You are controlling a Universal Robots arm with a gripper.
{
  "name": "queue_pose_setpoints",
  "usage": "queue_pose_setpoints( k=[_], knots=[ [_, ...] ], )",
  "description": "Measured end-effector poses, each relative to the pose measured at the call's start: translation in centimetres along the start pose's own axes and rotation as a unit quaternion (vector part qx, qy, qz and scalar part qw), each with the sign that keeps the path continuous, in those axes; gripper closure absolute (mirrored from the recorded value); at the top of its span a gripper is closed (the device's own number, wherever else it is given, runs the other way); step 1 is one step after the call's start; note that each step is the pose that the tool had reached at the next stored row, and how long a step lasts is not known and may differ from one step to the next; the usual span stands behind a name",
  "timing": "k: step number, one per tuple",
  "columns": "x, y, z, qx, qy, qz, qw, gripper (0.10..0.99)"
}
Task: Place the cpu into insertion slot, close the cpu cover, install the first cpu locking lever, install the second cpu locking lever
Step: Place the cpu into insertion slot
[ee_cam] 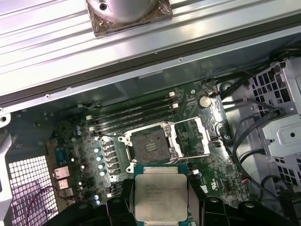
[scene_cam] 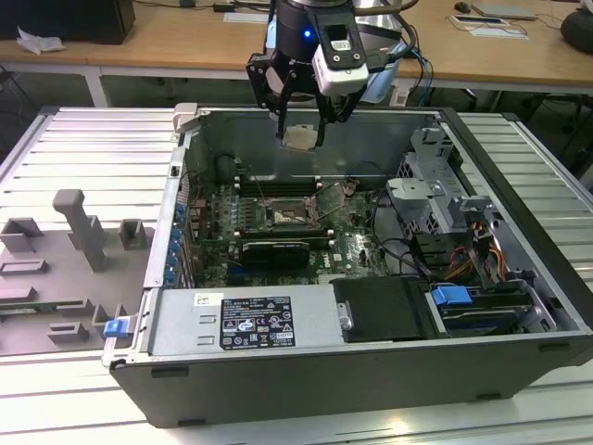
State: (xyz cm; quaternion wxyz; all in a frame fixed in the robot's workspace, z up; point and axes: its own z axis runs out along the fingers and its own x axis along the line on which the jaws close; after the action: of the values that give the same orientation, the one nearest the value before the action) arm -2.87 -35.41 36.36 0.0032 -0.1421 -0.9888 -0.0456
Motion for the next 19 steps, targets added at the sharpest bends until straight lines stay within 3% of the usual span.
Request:
queue_pose_setpoints(
  k=[19],
  knots=[
    [0.0, 0.0, 0.03, -0.0009, -0.0043, 0.048, 0.9988, 0.541]
  ],
)
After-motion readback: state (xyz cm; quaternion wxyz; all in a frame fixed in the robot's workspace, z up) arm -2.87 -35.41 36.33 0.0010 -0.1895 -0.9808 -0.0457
